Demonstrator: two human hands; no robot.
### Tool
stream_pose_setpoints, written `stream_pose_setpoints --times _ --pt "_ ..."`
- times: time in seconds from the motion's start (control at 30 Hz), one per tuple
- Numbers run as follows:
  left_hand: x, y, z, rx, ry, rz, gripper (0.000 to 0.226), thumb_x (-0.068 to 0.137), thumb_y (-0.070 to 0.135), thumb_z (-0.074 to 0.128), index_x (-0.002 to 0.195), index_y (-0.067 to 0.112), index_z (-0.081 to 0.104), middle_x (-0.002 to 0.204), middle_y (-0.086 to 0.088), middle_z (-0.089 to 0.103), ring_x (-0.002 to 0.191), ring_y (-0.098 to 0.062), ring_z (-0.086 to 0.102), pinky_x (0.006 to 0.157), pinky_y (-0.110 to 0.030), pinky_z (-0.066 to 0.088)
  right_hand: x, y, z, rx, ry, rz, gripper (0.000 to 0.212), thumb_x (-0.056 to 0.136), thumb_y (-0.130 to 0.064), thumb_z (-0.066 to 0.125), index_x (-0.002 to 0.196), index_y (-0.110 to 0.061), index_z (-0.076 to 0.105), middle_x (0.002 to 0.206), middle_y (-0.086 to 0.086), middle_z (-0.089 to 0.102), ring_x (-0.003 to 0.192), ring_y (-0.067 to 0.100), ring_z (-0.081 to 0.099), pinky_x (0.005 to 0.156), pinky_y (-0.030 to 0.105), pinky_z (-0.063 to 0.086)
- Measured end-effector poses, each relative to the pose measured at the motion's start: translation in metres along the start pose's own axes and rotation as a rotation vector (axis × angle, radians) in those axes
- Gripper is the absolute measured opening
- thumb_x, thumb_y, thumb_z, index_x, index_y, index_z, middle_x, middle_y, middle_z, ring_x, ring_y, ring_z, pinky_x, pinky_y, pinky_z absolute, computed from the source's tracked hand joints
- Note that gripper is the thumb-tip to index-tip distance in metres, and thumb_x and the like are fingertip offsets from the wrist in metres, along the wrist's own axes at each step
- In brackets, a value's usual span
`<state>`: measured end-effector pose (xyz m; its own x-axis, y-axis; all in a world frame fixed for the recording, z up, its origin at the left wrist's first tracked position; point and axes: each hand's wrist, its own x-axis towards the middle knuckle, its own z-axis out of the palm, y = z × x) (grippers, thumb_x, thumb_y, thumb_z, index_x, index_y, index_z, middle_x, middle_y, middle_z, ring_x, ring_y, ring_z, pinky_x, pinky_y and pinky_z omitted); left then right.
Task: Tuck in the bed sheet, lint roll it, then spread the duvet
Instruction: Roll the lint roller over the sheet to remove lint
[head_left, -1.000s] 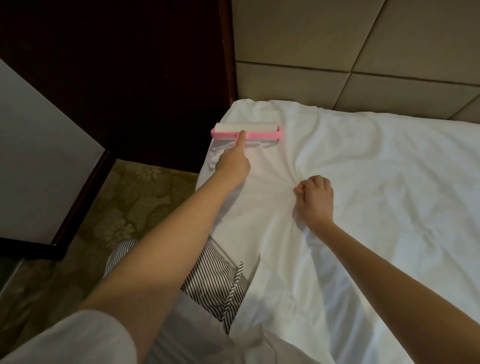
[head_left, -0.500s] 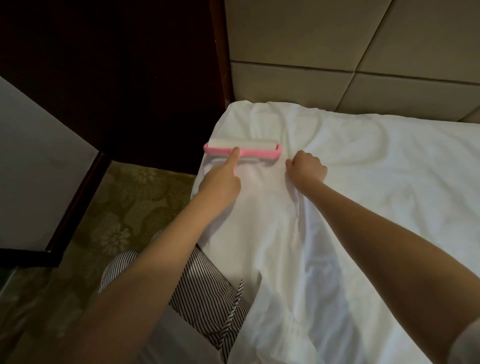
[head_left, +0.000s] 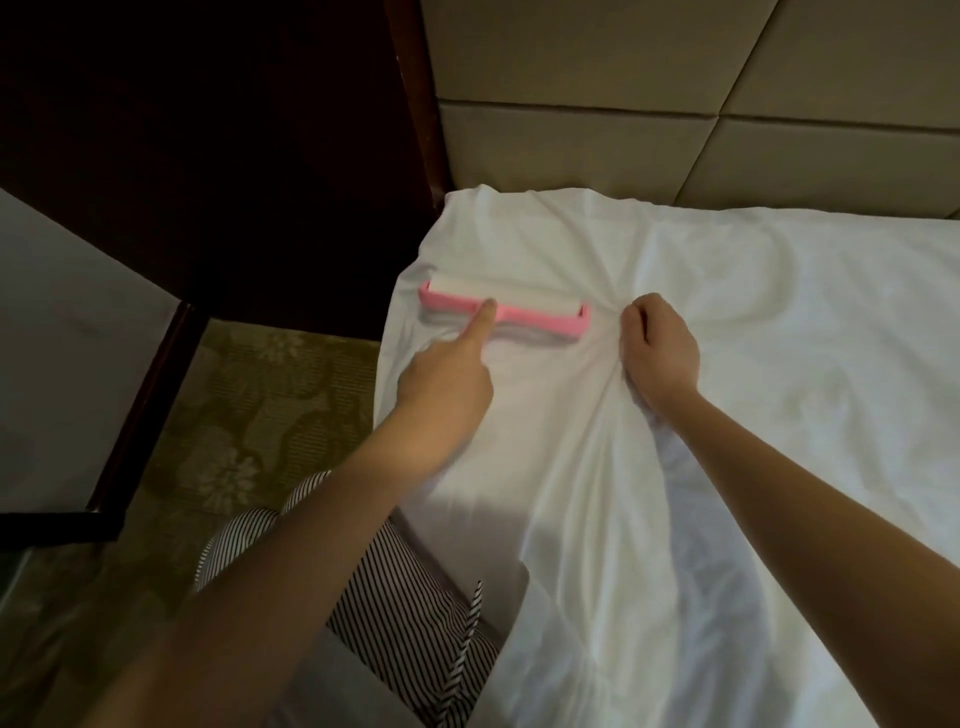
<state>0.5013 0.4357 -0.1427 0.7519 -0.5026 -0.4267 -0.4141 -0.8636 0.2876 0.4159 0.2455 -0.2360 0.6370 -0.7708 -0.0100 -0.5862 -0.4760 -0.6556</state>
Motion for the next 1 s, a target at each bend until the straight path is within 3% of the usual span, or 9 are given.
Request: stream_pose_setpoints --times 0.07,0.17,0.27,0.37,0.53,0.63,0.77,0.87,1.0 --pt "0.039 0.016 -0.006 -0.002 0.024 0.014 0.067 0.096 0.012 0.031 0.147 0.044 0.003 0.104 -0.012 0.054 0.085 -0.027 0.054 0.066 -0.032 0.039 -0.002 0.0 0.001 0.039 0.11 -0.03 0.02 0.094 -0.016 0.034 0.085 -0.01 0.052 0.086 0.005 0.056 0.08 0.023 0.049 0.07 0.031 0.033" --pt "0.085 0.044 -0.014 -0.035 0.037 0.082 0.066 0.096 0.011 0.03 0.149 0.038 0.002 0.118 -0.015 0.052 0.103 -0.031 0.053 0.074 -0.032 0.036 -0.004 0.003 0.003 -0.09 0.092 -0.085 0.033 0.095 -0.021 0.032 0.116 -0.011 0.056 0.12 0.007 0.055 0.111 0.028 0.044 0.093 0.032 0.026" --pt "0.09 0.057 -0.013 -0.046 0.021 0.086 0.07 0.094 0.008 0.032 0.15 0.035 0.001 0.117 -0.015 0.052 0.098 -0.029 0.053 0.072 -0.032 0.036 -0.002 0.004 0.003 -0.229 0.008 -0.121 0.048 0.094 -0.029 0.024 0.133 -0.015 0.047 0.141 0.005 0.042 0.13 0.024 0.032 0.107 0.033 0.016" --pt "0.043 0.042 0.001 -0.084 -0.01 0.004 0.072 0.094 0.008 0.034 0.148 0.04 -0.002 0.107 -0.016 0.054 0.092 -0.031 0.055 0.072 -0.034 0.039 0.002 0.004 0.004 -0.335 -0.111 -0.085 0.047 0.1 -0.029 0.023 0.146 -0.021 0.03 0.155 0.0 0.022 0.143 0.02 0.013 0.115 0.036 0.004" --pt "-0.058 -0.003 0.031 0.021 -0.01 -0.009 0.076 0.095 0.011 0.038 0.14 0.042 -0.015 0.064 -0.002 0.041 0.055 -0.014 0.044 0.05 -0.027 0.036 -0.001 0.002 0.001 -0.403 -0.191 -0.062 0.05 0.101 -0.03 0.018 0.151 -0.023 0.016 0.159 -0.001 0.009 0.146 0.018 0.001 0.117 0.037 -0.002" --pt "-0.027 0.003 0.023 -0.002 -0.066 -0.024 0.074 0.097 0.013 0.035 0.145 0.044 -0.012 0.081 -0.01 0.053 0.071 -0.022 0.056 0.061 -0.03 0.042 -0.01 0.002 -0.003 -0.427 -0.209 -0.074 0.05 0.101 -0.029 0.016 0.151 -0.021 0.013 0.159 0.0 0.007 0.146 0.019 0.001 0.117 0.036 -0.001" --pt "0.038 0.042 0.005 -0.025 0.001 0.032 0.073 0.094 0.008 0.034 0.149 0.036 -0.005 0.112 -0.017 0.052 0.091 -0.031 0.054 0.071 -0.032 0.036 -0.036 0.003 -0.008 -0.438 -0.221 -0.123 0.05 0.102 -0.027 0.018 0.151 -0.018 0.014 0.159 0.002 0.008 0.146 0.02 0.002 0.117 0.035 -0.002" --pt "0.043 0.055 0.006 -0.048 0.019 0.033 0.074 0.093 0.007 0.035 0.149 0.033 -0.006 0.101 -0.012 0.05 0.079 -0.024 0.048 0.065 -0.033 0.038 -0.062 0.005 -0.008 -0.448 -0.237 -0.153 0.053 0.1 -0.031 0.014 0.151 -0.018 0.015 0.158 0.0 0.01 0.146 0.019 0.003 0.116 0.034 -0.002" --pt "-0.035 0.031 0.044 -0.135 -0.014 -0.033 0.078 0.094 0.009 0.037 0.147 0.037 -0.012 0.087 -0.01 0.05 0.077 -0.027 0.052 0.068 -0.035 0.043 -0.084 0.004 -0.004 -0.44 -0.211 -0.16 0.068 0.088 -0.037 0.0 0.15 -0.015 0.016 0.158 0.0 0.013 0.146 0.019 0.006 0.116 0.034 -0.002"
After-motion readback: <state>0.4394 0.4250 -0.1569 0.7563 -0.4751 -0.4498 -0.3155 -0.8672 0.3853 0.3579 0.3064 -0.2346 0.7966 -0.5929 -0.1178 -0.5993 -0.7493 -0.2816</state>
